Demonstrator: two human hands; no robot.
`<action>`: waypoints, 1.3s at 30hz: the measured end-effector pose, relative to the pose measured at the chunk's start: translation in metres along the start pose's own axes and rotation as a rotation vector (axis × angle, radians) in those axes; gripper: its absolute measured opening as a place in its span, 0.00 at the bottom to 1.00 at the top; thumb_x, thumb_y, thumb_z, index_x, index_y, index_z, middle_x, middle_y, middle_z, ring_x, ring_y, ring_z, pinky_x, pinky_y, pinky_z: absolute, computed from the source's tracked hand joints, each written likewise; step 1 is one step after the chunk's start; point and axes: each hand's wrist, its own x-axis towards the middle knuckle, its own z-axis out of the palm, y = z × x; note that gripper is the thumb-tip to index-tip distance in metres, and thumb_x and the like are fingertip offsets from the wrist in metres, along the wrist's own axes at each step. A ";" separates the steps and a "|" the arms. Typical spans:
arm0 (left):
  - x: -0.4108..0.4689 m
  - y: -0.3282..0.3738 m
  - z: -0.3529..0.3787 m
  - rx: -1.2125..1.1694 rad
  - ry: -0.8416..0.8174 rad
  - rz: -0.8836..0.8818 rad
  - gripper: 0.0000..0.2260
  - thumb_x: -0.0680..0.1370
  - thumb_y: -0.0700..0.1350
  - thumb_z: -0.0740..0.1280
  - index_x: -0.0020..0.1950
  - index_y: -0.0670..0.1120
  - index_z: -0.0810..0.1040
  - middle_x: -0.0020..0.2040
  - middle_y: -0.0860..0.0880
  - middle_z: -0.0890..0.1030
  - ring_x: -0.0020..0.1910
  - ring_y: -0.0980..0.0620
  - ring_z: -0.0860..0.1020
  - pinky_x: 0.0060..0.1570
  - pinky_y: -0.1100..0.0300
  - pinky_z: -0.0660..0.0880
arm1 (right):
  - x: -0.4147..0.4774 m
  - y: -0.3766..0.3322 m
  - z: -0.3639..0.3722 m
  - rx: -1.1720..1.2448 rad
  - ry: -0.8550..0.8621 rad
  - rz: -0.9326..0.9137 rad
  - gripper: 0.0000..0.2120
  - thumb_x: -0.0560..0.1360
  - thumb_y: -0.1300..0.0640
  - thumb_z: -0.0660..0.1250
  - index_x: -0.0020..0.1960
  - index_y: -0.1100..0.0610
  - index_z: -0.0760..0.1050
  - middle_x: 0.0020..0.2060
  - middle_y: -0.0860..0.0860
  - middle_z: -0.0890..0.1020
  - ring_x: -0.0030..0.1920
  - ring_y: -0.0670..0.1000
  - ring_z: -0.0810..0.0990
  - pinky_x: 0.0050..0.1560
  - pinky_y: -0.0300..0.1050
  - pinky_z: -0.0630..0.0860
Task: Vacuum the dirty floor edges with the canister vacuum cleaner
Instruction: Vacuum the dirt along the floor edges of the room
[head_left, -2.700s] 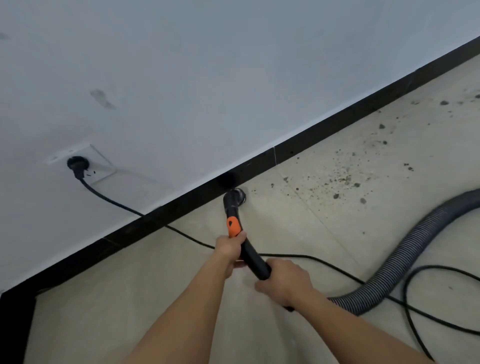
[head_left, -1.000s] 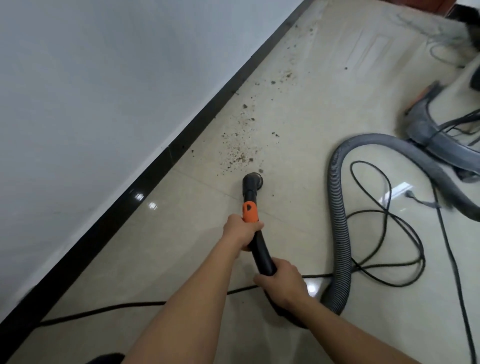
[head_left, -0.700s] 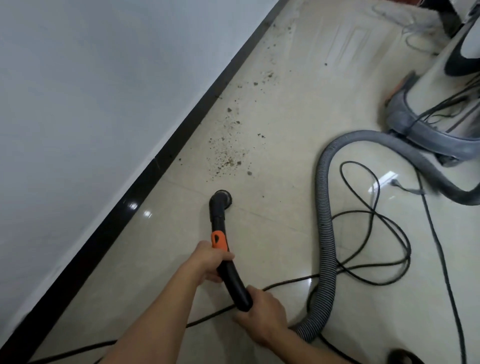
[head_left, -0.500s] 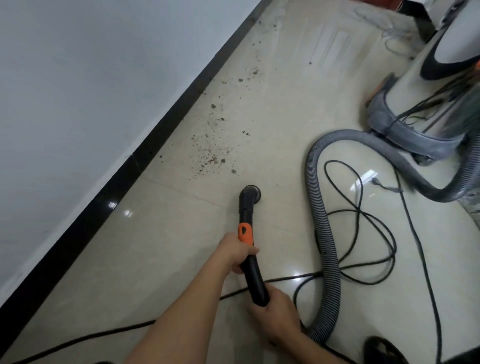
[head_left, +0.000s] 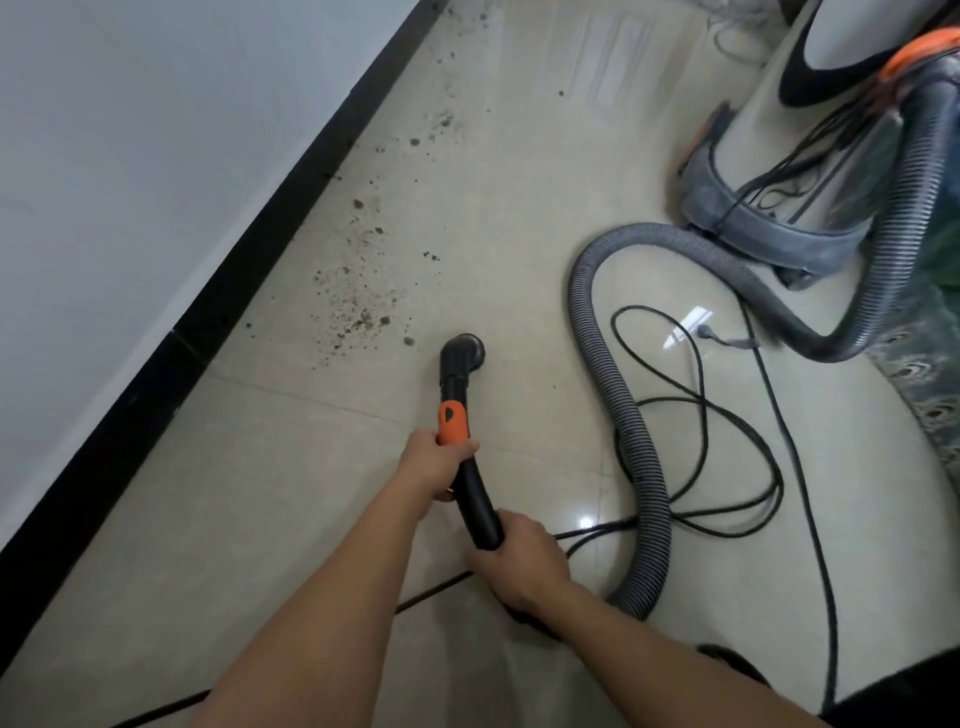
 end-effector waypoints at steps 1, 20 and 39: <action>-0.003 -0.001 -0.007 -0.043 0.028 -0.016 0.12 0.76 0.44 0.70 0.53 0.38 0.74 0.45 0.41 0.79 0.38 0.46 0.78 0.33 0.56 0.75 | 0.003 -0.005 -0.004 -0.042 -0.030 -0.033 0.11 0.66 0.46 0.67 0.46 0.48 0.72 0.41 0.47 0.80 0.41 0.53 0.79 0.36 0.44 0.72; 0.026 0.045 0.020 -0.265 0.274 -0.066 0.16 0.76 0.46 0.70 0.57 0.37 0.73 0.53 0.38 0.80 0.48 0.40 0.79 0.34 0.55 0.76 | 0.076 -0.007 -0.070 -0.235 -0.030 -0.172 0.10 0.67 0.47 0.65 0.48 0.46 0.73 0.41 0.46 0.79 0.42 0.52 0.77 0.40 0.43 0.70; 0.048 0.068 0.002 -0.287 0.498 -0.179 0.13 0.77 0.45 0.69 0.54 0.38 0.74 0.50 0.39 0.79 0.46 0.42 0.78 0.39 0.51 0.77 | 0.122 -0.034 -0.078 -0.293 -0.125 -0.367 0.10 0.71 0.49 0.65 0.51 0.49 0.75 0.44 0.49 0.81 0.47 0.55 0.80 0.42 0.45 0.70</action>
